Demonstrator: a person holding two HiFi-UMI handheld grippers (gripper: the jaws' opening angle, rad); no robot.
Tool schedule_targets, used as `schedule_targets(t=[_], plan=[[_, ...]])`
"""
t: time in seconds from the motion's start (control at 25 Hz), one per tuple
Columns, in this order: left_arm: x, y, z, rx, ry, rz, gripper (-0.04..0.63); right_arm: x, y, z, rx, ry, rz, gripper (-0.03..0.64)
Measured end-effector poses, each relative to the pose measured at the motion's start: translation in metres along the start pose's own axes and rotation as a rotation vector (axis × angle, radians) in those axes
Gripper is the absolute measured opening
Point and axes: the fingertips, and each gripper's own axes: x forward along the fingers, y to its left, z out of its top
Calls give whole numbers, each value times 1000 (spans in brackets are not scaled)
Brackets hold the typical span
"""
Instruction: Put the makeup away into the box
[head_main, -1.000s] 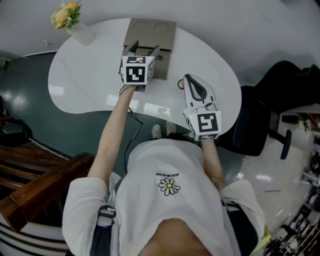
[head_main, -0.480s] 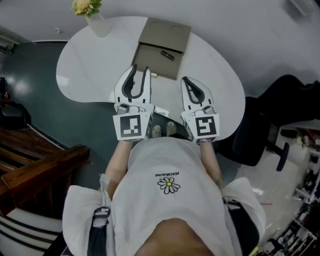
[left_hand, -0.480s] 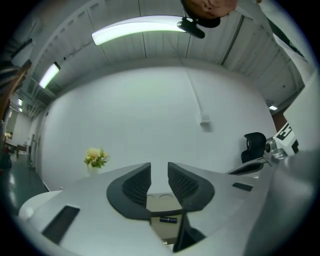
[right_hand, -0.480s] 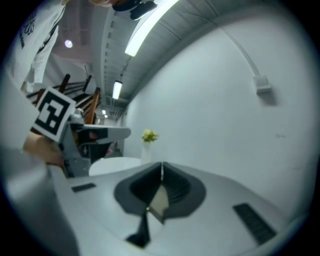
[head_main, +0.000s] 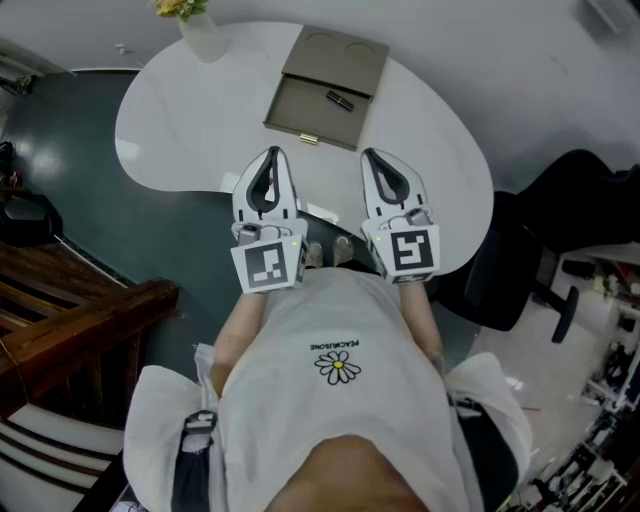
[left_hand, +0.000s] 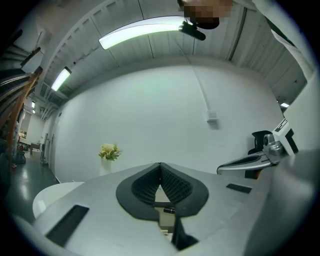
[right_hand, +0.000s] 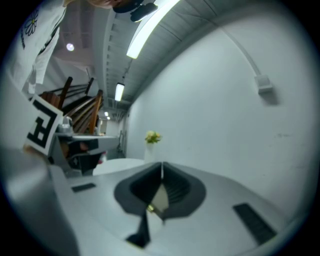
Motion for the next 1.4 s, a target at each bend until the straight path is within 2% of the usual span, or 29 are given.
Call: schedule_targets(t=[0.16,0.28,0.36,0.4,0.56,0.64,0.76,0.88,1.08,1.2,1.4], plan=[[5,-4,5,1,-16,-17,20,-8,-6,-3,3,-2,-28,31],[14,-17,8,14,-16,-67,21,-14,-16,-3,7,-4,-62,31],[24,-34,6,11,0,-146,44,-22,-26,-5,17,-1,-99,31],[29,-46,2,4,15,-199,99,-28,-31,-7,24,4,-121,31],[46,-106,-32,1,87,-457,194,-52,-54,-21,70,23,-216,31],[55,-132,-67,22,159,-550,236,-65,-63,-29,101,35,-264,31],[66,-160,-137,51,354,-625,290,-88,-77,-43,137,62,-337,31],[74,-182,-196,99,508,-683,308,-107,-92,-61,174,86,-401,31],[64,-203,-265,195,715,-774,313,-144,-98,-91,253,138,-500,31],[69,-206,-289,233,792,-783,313,-155,-107,-101,270,153,-545,31],[77,-212,-299,262,816,-801,307,-166,-115,-115,297,167,-581,31]])
